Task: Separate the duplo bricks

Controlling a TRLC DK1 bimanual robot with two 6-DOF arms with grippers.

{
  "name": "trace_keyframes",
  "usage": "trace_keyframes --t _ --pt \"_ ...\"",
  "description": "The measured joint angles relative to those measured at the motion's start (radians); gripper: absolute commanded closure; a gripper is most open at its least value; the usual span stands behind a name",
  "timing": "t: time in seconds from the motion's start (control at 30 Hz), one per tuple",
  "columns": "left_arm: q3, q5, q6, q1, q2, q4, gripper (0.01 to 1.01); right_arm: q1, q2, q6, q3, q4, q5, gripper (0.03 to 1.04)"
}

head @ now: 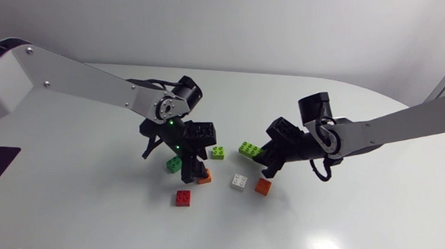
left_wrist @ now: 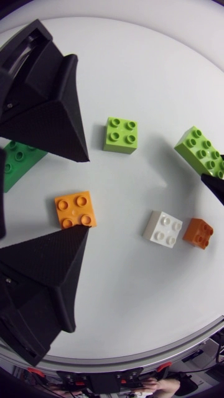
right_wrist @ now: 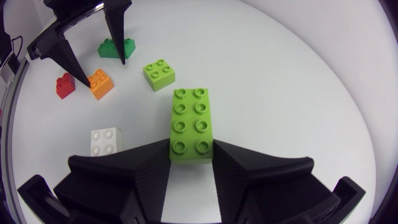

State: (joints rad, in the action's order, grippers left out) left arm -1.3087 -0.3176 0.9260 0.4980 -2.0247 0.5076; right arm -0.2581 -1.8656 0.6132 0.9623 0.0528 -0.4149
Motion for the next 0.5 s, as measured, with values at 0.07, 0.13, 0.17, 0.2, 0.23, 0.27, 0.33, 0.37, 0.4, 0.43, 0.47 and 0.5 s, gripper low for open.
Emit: trace_keyframes --t 0.07,0.13,0.17,0.2,0.23,0.27,0.33,0.37,0.4,0.43,0.47,0.5 --pt "-0.001 0.000 0.000 0.000 -0.001 0.000 0.354 0.000 0.000 0.000 0.000 0.000 0.000 0.71" --pt "-0.001 0.000 0.000 0.000 -0.001 0.001 0.354 0.000 0.000 0.000 0.000 0.000 0.000 0.70" --pt "-0.001 0.000 0.000 0.000 -0.001 0.001 0.354 0.000 0.000 0.000 0.000 0.000 0.000 0.67" --pt "-0.001 0.000 0.000 0.000 -0.001 0.002 0.354 0.000 0.000 0.000 0.000 0.000 0.000 0.60" --pt "-0.001 0.000 0.000 0.000 0.000 0.002 0.354 0.000 0.000 0.000 0.000 0.000 0.000 0.52" --pt "-0.001 0.000 0.000 0.000 0.001 0.002 0.352 0.000 0.000 0.000 0.001 0.000 0.000 0.43" --pt "-0.001 0.000 0.000 0.000 0.003 0.005 0.354 0.000 0.000 0.000 0.003 0.000 0.000 0.30" --pt "-0.001 0.002 0.000 0.000 0.003 0.008 0.352 0.000 0.000 0.000 0.005 0.000 -0.002 0.25" --pt "-0.001 0.003 0.000 0.000 0.006 0.013 0.352 0.000 0.000 0.000 0.005 0.000 -0.003 0.22" --pt "-0.001 0.005 0.000 0.000 0.009 0.021 0.352 0.000 0.000 0.000 0.006 0.000 -0.003 0.21" --pt "-0.001 0.008 0.000 0.001 0.011 0.028 0.352 0.000 0.000 0.000 0.006 0.000 -0.003 0.20" --pt "0.000 0.010 0.000 0.002 0.013 0.034 0.349 0.000 0.000 0.000 0.006 0.000 -0.003 0.20"
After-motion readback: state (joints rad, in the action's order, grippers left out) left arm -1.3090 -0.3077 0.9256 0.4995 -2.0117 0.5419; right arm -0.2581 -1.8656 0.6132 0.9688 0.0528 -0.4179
